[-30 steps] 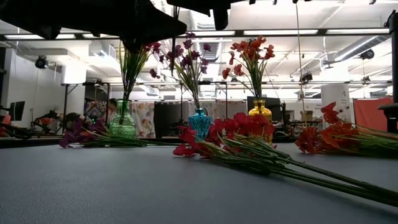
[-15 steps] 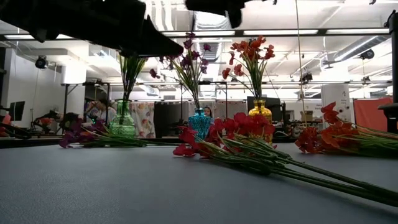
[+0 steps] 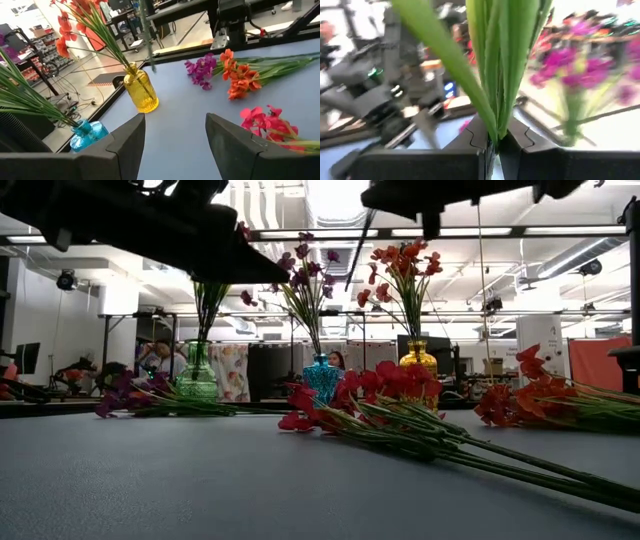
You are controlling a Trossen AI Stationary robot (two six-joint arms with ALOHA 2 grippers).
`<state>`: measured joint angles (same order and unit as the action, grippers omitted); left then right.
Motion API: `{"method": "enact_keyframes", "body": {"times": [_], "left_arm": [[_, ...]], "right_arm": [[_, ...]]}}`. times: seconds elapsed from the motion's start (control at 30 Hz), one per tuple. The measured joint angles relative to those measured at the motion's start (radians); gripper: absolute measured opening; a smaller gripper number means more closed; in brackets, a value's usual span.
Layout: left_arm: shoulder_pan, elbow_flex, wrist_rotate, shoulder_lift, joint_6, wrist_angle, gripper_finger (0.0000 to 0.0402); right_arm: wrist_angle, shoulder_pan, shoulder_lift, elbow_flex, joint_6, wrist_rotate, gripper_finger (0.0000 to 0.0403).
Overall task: Sort flowers into vase by color
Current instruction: Put the top orange flower into the yellow vase
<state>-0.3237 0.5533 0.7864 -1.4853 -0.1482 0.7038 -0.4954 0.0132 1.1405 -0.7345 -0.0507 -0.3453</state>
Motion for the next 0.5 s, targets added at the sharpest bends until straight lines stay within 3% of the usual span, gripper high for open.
{"method": "enact_keyframes", "body": {"times": [0.2, 0.5], "left_arm": [[0.000, 0.000, -0.002, 0.000, 0.008, -0.007, 0.0192], [0.000, 0.000, -0.002, 0.000, 0.008, -0.019, 0.0192]], "right_arm": [[-0.116, -0.006, -0.033, 0.088, 0.049, -0.252, 0.0018], [-0.013, -0.020, -0.039, 0.108, 0.027, -0.568, 0.0018]]}}
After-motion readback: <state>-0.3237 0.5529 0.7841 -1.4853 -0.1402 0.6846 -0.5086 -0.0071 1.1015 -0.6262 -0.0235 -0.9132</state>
